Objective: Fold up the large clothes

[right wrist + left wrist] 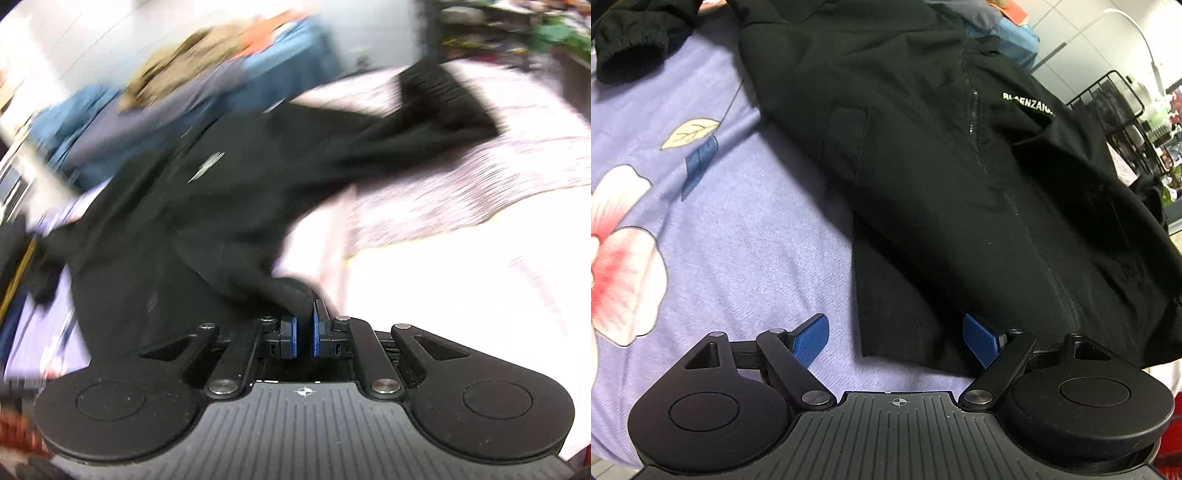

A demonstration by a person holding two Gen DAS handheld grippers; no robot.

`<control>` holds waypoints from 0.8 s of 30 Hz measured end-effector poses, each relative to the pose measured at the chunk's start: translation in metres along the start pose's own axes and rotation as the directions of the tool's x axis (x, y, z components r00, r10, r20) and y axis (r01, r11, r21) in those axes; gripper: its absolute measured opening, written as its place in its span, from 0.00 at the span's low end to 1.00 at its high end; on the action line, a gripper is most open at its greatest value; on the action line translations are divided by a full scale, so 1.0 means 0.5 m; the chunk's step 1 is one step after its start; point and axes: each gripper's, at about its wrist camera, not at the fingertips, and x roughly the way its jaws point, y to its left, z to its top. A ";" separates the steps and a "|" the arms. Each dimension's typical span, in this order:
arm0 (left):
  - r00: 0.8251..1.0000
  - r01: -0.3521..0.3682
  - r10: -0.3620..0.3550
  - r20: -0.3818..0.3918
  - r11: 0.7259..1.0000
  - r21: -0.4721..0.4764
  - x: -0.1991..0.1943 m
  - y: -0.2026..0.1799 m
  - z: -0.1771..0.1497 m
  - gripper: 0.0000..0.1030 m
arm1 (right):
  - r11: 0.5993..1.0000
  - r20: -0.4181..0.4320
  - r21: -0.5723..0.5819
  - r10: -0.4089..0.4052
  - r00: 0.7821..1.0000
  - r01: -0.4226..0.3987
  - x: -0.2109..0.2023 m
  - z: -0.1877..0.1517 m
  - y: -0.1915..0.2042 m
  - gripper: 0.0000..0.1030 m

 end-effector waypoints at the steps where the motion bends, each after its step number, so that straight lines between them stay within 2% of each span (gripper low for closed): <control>1: 1.000 -0.006 0.006 -0.007 1.000 0.000 0.006 0.000 -0.001 1.00 | 0.999 0.012 0.023 -0.037 0.999 0.037 0.000 0.013 -0.024 0.11; 2: 1.000 -0.008 0.008 -0.012 1.000 0.000 0.012 0.001 -0.003 1.00 | 0.996 0.014 0.051 -0.079 0.997 0.078 0.005 0.022 -0.048 0.15; 4: 1.000 -0.011 0.011 -0.005 1.000 0.010 0.017 -0.002 -0.005 1.00 | 0.977 -0.014 0.134 -0.165 0.986 0.165 0.023 0.027 -0.096 0.55; 5: 1.000 -0.014 0.014 0.001 1.000 0.017 0.019 -0.007 -0.006 1.00 | 0.961 -0.035 0.178 -0.208 0.977 0.211 0.031 0.022 -0.117 0.61; 7: 1.000 -0.022 0.022 0.005 1.000 0.014 0.022 -0.013 -0.009 1.00 | 0.929 -0.047 0.254 -0.264 0.963 0.268 0.035 0.000 -0.142 0.64; 9: 1.000 -0.025 0.025 0.002 1.000 0.007 0.022 -0.016 -0.009 1.00 | 0.915 -0.050 0.310 -0.254 0.966 0.257 0.031 -0.029 -0.158 0.82; 12: 1.000 -0.012 0.012 0.002 1.000 0.015 0.029 -0.039 -0.001 1.00 | 0.906 -0.056 0.359 -0.220 0.974 0.225 0.028 -0.065 -0.176 0.84; 14: 1.000 -0.031 0.030 0.009 0.998 0.051 0.028 -0.056 0.002 0.99 | 0.904 -0.075 0.357 -0.224 0.972 0.235 0.028 -0.079 -0.181 0.84; 15: 0.999 -0.047 0.045 0.022 0.996 0.071 0.027 -0.066 0.002 0.90 | 0.902 -0.081 0.358 -0.229 0.970 0.243 0.025 -0.087 -0.179 0.84; 17: 0.998 -0.066 0.063 0.027 0.993 0.095 0.033 -0.076 0.005 0.85 | 0.896 -0.078 0.374 -0.225 0.971 0.238 0.019 -0.095 -0.189 0.85; 19: 0.998 -0.058 0.056 0.027 0.994 0.092 0.039 -0.076 0.009 0.69 | 0.888 -0.069 0.405 -0.209 0.975 0.219 0.009 -0.104 -0.194 0.88; 20: 0.998 -0.046 0.044 0.033 0.996 0.080 0.037 -0.073 0.011 0.64 | 0.881 -0.066 0.423 -0.202 0.977 0.210 0.005 -0.110 -0.196 0.88; 21: 0.998 -0.026 0.023 0.051 0.998 0.062 0.025 -0.070 0.014 0.49 | 0.875 -0.065 0.440 -0.194 0.979 0.203 0.006 -0.111 -0.198 0.88; 24: 0.989 0.022 -0.025 0.147 1.000 0.019 -0.050 -0.057 0.023 0.46 | 0.851 -0.070 0.492 -0.171 0.983 0.183 0.008 -0.122 -0.201 0.88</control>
